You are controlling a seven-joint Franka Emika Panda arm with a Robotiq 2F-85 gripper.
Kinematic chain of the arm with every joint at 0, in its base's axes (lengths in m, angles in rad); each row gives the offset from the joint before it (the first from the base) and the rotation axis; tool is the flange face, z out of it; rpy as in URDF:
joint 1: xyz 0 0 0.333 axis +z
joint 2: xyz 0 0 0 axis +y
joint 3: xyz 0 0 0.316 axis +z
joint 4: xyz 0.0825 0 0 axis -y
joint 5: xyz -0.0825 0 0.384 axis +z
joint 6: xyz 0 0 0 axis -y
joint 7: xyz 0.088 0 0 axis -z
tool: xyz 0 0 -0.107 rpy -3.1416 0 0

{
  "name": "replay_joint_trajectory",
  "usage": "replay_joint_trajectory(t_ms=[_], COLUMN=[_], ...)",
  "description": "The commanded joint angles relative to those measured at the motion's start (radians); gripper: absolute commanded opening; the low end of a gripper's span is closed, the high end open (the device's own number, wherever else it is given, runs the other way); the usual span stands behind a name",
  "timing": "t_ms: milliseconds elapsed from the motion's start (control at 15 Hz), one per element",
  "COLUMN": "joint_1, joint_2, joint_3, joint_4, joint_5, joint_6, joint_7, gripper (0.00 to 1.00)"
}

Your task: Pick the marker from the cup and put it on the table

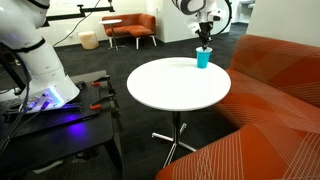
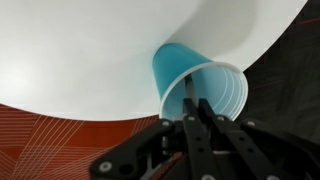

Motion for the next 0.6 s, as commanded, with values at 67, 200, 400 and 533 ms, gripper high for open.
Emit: replay_joint_trajectory(t_ms=[67,200,400,533], joint_1=[0.027,0.039,0.059,0.074], joint_2=[-0.044,-0.063,-0.098,-0.123], joint_3=[-0.014,-0.017,-0.031,-0.044], joint_4=[-0.031,-0.051,-0.089,-0.114], joint_5=[-0.015,-0.019,-0.027,-0.038], joint_6=[-0.037,-0.032,-0.019,-0.009], joint_7=[0.055,0.068,0.110,0.139], gripper=[0.02,0.02,0.02,0.02])
